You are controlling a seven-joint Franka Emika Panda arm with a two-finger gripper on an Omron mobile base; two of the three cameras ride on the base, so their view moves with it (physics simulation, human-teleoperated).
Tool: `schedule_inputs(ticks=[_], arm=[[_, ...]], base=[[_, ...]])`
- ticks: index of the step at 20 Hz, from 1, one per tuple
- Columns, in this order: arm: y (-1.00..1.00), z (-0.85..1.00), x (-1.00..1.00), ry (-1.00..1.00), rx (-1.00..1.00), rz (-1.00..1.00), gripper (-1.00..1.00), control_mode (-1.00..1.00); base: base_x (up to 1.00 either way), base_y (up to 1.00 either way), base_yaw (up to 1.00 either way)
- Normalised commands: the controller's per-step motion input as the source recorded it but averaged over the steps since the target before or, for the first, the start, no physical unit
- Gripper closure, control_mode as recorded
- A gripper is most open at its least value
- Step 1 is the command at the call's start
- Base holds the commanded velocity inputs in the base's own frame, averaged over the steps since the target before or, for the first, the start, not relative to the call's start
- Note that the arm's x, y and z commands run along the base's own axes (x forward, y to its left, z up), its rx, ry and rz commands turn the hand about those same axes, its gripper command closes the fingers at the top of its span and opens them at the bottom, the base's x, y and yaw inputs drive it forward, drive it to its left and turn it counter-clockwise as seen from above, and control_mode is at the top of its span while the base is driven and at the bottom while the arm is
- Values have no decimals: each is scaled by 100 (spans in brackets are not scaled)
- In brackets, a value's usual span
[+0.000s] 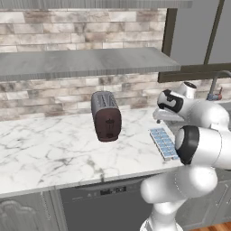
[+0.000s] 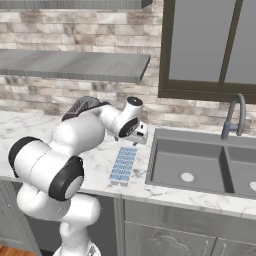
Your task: The ice cube tray has been filled with water. Take the tray and place it in the freezer to make ice. Close the freezer door after placing the tray.
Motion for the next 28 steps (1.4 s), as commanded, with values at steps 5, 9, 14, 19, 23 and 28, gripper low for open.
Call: schedule_inputs(ticks=[5, 9, 14, 19, 23, 28], arm=[[-2, -27, 43, 2, 0, 0, -100, -100], [-6, -29, 37, 0, 0, 0, -100, -100], [-7, -33, 35, 0, 0, 0, -100, -100], [-3, -30, 43, 0, 0, 0, -100, -100], [-3, -26, 44, 0, 0, 0, -100, -100], [0, -29, 36, 2, 0, 0, -100, -100]], base=[[0, 0, 0], [0, 0, 0], [0, 0, 0], [0, 0, 0], [0, 0, 0], [0, 0, 0]])
